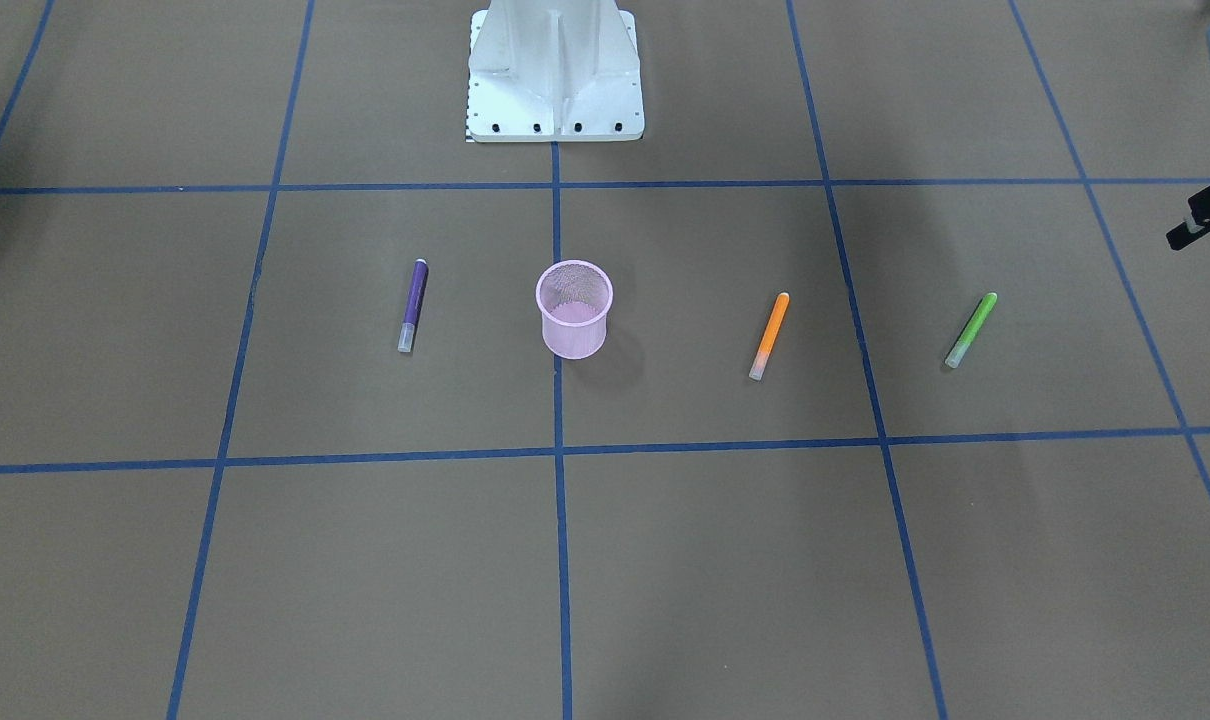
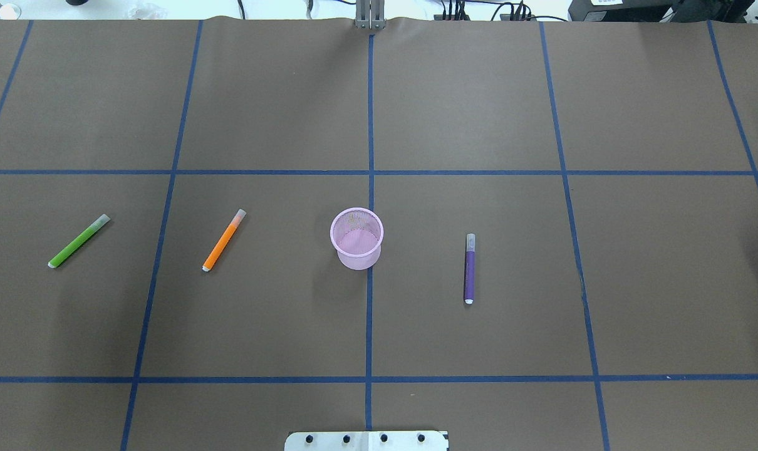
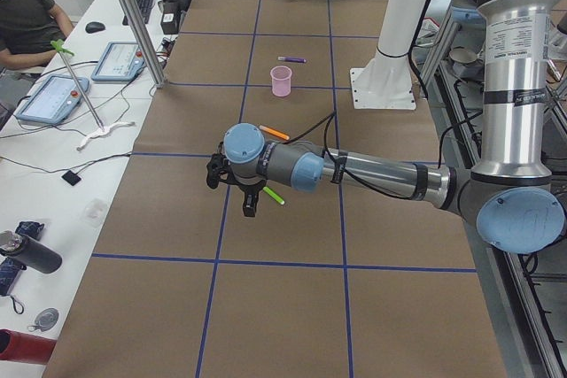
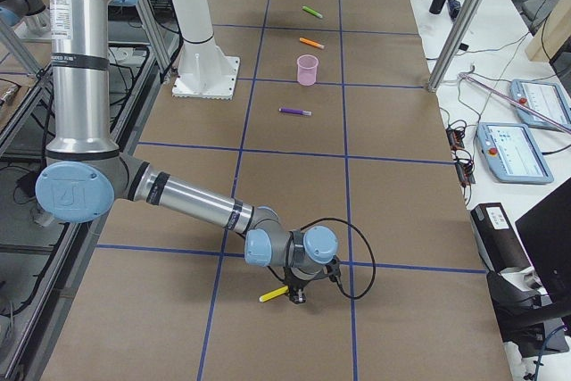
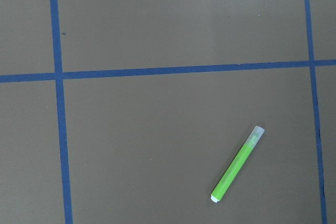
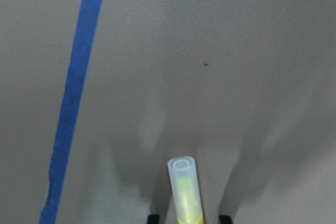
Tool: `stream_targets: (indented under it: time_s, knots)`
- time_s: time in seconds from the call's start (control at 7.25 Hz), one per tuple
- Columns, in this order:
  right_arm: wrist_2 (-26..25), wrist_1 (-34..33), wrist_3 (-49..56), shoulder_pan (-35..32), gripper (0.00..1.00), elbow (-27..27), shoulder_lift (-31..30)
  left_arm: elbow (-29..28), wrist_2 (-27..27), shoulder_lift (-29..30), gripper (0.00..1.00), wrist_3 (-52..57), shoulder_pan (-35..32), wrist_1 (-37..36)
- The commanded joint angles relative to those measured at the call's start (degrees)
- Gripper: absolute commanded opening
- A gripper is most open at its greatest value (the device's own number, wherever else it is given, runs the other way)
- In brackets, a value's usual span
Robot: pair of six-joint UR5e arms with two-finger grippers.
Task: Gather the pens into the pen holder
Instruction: 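Lift the yellow marker with the right gripper while the left gripper nears the green marker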
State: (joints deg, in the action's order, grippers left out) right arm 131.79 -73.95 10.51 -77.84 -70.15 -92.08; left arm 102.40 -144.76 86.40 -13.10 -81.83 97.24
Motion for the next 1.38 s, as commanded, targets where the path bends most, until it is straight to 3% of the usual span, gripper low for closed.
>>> stream_targets:
  time_s: [0.0, 0.14, 0.28, 0.55, 0.69, 0.97, 1.24]
  knots:
    - [0.2, -0.1, -0.2, 0.0, 0.00, -0.8, 0.1, 0.2, -0.1, -0.1, 1.00, -0.1, 0.0, 0.0]
    - [2.7, 0.0, -0.7, 0.0, 0.00, -1.8, 0.1, 0.4, -0.1, -0.1, 1.00, -0.2, 0.0, 0.1]
    - [10.0, -0.1, -4.6, -0.3, 0.00, -5.1, 0.1, 0.8, -0.2, -0.1, 1.00, -0.3, 0.0, 0.1]
    - [9.6, 0.5, -25.8, -0.3, 0.00, -13.8, 3.7, 0.7, -0.4, 0.2, 1.00, 0.0, 0.0, 2.7]
    - [8.4, 0.5, -30.4, 0.1, 0.00, -16.7, 5.5, 0.2, -0.5, 1.0, 0.99, -0.3, 0.9, 8.0]
    - [7.9, 0.5, -40.2, 2.9, 0.00, -24.6, 6.0, 1.1, 0.6, 4.4, 1.00, -12.6, 11.4, 12.2]
    - [6.5, 0.4, -46.7, 6.6, 0.00, -32.7, 6.2, 1.7, 4.1, 7.6, 0.99, -23.1, 16.8, 16.6]
